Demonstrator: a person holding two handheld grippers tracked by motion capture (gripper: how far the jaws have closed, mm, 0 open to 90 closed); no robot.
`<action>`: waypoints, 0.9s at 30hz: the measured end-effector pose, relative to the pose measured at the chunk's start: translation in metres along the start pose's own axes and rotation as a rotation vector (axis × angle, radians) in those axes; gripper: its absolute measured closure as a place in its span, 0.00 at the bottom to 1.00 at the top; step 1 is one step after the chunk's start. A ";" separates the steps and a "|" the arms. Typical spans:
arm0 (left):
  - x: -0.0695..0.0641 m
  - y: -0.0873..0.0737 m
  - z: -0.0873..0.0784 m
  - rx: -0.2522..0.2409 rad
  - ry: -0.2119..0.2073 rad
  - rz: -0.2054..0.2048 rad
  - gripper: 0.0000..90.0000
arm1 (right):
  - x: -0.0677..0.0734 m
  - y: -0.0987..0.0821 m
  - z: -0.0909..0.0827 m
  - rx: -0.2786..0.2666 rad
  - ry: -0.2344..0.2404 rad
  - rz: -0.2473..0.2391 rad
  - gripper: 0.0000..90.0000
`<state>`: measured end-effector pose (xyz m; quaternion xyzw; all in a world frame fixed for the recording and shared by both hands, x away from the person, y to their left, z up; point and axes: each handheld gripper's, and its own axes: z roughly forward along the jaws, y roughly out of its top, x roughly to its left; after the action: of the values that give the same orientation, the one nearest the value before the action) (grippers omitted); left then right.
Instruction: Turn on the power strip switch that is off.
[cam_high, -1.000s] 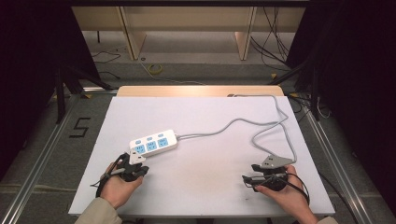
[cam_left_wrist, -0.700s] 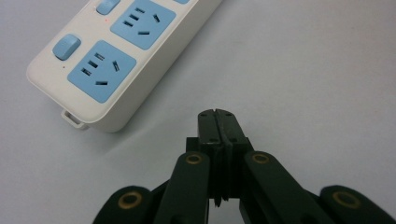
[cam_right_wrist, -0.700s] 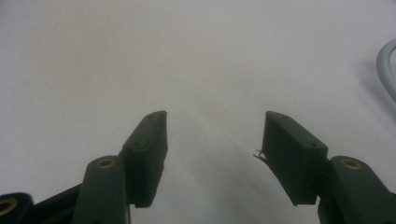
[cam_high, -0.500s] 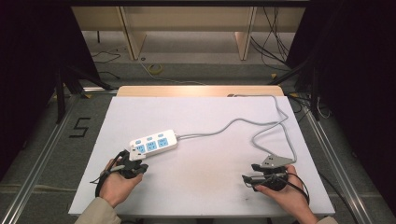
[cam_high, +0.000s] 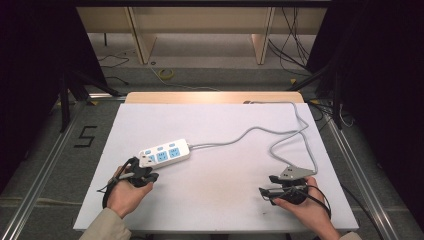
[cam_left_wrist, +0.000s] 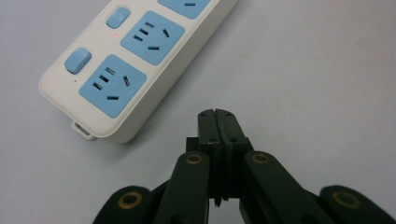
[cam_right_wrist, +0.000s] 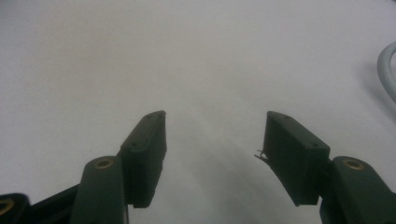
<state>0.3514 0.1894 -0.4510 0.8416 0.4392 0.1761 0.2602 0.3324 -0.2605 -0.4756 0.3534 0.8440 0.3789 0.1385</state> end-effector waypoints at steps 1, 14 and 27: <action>0.001 0.001 0.000 0.003 -0.001 -0.001 1.00 | 0.000 0.000 0.000 0.000 0.000 0.000 0.45; 0.010 0.008 -0.002 0.006 -0.002 -0.032 1.00 | -0.001 0.000 0.001 -0.003 -0.003 0.004 0.44; 0.015 0.013 -0.004 0.010 0.002 -0.043 1.00 | -0.001 0.001 0.000 -0.009 -0.004 0.001 0.44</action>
<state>0.3662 0.1964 -0.4392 0.8331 0.4583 0.1691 0.2594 0.3338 -0.2608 -0.4754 0.3539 0.8419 0.3819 0.1417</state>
